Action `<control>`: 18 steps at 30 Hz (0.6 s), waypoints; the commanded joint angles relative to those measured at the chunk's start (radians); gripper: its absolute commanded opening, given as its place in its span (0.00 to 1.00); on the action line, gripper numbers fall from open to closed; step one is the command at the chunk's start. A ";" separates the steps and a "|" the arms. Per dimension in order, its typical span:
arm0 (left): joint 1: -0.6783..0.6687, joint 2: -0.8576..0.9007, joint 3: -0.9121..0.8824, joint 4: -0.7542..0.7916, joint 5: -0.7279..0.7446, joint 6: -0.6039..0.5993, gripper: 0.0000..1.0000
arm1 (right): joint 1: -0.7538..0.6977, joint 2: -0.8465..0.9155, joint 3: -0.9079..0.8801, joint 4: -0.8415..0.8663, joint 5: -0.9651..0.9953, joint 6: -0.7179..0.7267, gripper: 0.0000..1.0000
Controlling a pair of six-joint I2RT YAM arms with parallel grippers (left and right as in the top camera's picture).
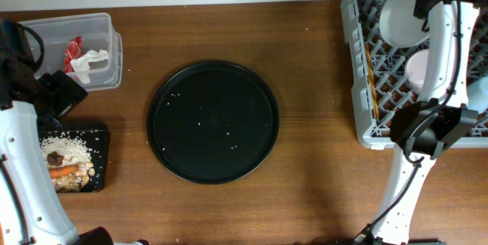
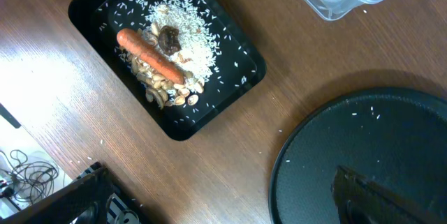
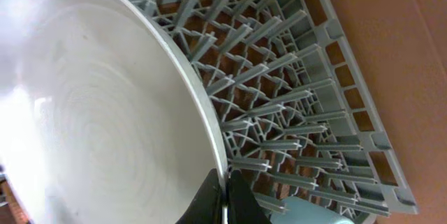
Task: Sort waste into correct bins and load items into the dishwasher rack
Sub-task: 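Lift the white plate and stand it upright in the rack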
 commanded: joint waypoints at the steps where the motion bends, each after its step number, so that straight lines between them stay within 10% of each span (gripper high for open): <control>1: 0.008 0.005 -0.003 -0.001 -0.014 -0.009 0.99 | 0.035 -0.010 -0.024 -0.006 0.029 0.005 0.04; 6: 0.008 0.005 -0.003 -0.001 -0.014 -0.009 0.99 | 0.061 -0.010 -0.058 -0.014 0.034 0.009 0.13; 7: 0.008 0.005 -0.003 -0.001 -0.014 -0.009 0.99 | 0.069 -0.013 -0.058 -0.015 0.034 0.009 0.42; 8: 0.008 0.005 -0.003 -0.001 -0.014 -0.009 0.99 | 0.073 -0.018 -0.058 -0.018 0.033 0.010 0.98; 18: 0.008 0.005 -0.003 -0.001 -0.014 -0.009 0.99 | 0.109 -0.247 -0.053 -0.045 0.033 0.225 0.98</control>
